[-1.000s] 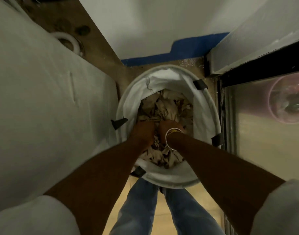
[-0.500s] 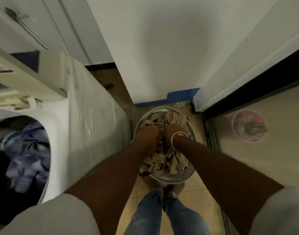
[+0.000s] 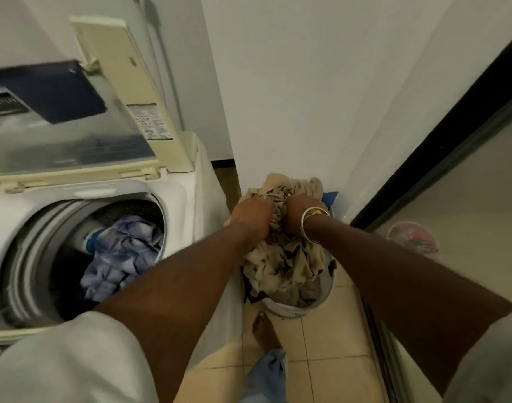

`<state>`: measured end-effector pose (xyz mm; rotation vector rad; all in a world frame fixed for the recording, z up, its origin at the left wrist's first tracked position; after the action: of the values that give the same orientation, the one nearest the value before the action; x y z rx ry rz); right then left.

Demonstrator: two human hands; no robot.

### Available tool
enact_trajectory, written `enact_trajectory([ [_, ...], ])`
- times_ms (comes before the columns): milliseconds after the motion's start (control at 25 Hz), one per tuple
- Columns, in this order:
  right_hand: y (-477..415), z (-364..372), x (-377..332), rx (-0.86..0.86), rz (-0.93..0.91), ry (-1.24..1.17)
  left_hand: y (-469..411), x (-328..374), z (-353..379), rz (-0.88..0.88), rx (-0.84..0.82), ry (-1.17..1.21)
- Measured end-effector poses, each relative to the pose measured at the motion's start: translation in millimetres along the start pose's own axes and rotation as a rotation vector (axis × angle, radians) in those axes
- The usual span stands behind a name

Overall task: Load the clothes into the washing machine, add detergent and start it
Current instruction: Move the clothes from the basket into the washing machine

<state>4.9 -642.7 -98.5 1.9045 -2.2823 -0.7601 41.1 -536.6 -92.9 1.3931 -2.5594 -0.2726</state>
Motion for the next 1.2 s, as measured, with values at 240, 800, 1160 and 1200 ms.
enact_trajectory([
  [240, 114, -139, -93, 0.295, -0.091, 0.068, 107, -18, -172, 0.069, 0.259, -0.101],
  [800, 167, -213, -387, 0.425, -0.425, 0.150, 272, -250, -313, -0.158, 0.440, -0.134],
  [1160, 60, -133, -461, 0.248, -0.322, 0.134, 224, -398, -222, -0.136, 0.295, 0.061],
  [1200, 50, -123, -459, 0.230, -0.303, 0.122, 215, -406, -210, -0.129, 0.266, 0.080],
])
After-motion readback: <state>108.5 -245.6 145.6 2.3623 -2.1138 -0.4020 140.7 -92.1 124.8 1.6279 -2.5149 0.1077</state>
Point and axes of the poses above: each hand's wrist, its own y-axis away from the middle knuckle, its own z-axis out of the palm, x = y × z, the point moved 6 cm from there along -y, towards the middle knuckle, and after that the axes turned 9 degrees about -z, right-handed, at the moved point
